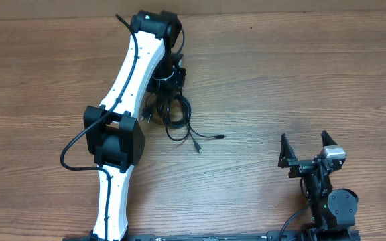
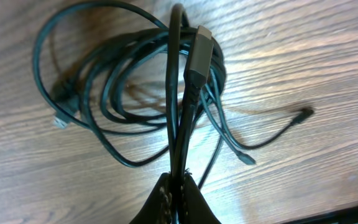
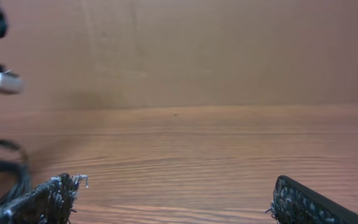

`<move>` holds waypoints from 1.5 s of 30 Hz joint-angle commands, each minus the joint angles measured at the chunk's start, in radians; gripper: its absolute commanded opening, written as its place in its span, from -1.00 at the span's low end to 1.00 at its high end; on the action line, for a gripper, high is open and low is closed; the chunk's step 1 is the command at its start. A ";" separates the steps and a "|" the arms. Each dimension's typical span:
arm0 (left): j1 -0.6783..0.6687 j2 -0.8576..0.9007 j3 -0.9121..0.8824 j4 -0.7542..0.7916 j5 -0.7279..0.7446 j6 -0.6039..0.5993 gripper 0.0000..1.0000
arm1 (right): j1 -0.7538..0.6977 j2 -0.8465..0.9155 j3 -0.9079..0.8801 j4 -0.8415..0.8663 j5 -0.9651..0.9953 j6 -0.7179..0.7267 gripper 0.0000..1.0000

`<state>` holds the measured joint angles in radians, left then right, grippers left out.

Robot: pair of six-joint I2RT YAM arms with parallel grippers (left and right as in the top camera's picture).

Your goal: Untangle cables

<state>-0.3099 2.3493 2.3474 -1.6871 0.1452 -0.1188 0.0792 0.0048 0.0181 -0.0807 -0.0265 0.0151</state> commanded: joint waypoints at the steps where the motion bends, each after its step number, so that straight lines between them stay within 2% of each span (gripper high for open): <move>1: 0.008 -0.008 0.048 0.001 0.011 0.037 -0.91 | -0.002 -0.002 -0.010 0.016 -0.158 0.064 1.00; 4: 0.008 -0.008 0.048 0.010 0.026 0.037 -0.91 | -0.002 -0.002 -0.010 0.035 -0.277 0.113 1.00; 7: 0.006 -0.008 0.048 0.025 0.079 0.061 -0.92 | -0.002 -0.001 -0.003 0.043 -0.301 0.181 0.99; 13: 0.002 -0.008 0.048 0.054 0.377 0.230 -0.92 | -0.002 0.068 0.123 0.041 -0.296 0.220 1.00; 17: 0.002 -0.008 0.048 0.058 0.448 0.257 -0.91 | -0.002 0.203 0.266 0.019 -0.297 0.217 1.00; 23: 0.002 -0.008 0.045 0.068 0.401 0.224 -0.92 | -0.002 0.487 0.491 -0.079 -0.302 0.217 1.00; 27: 0.002 -0.008 0.043 0.063 0.170 0.015 -0.87 | -0.002 0.658 0.595 -0.137 -0.366 0.217 1.00; 29: -0.003 -0.008 0.043 0.060 0.105 -0.060 -0.84 | -0.002 0.731 0.617 -0.129 -0.430 0.217 1.00; 39: -0.038 -0.004 0.043 0.061 0.105 -0.108 -0.67 | -0.002 0.958 0.619 -0.071 -0.710 0.225 1.00; 45: -0.056 0.007 0.043 0.083 0.106 -0.176 -0.49 | -0.002 1.012 0.619 -0.069 -0.727 0.266 1.00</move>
<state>-0.3542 2.3493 2.3703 -1.6150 0.2638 -0.2329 0.0792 1.0023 0.6102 -0.1577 -0.7071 0.2413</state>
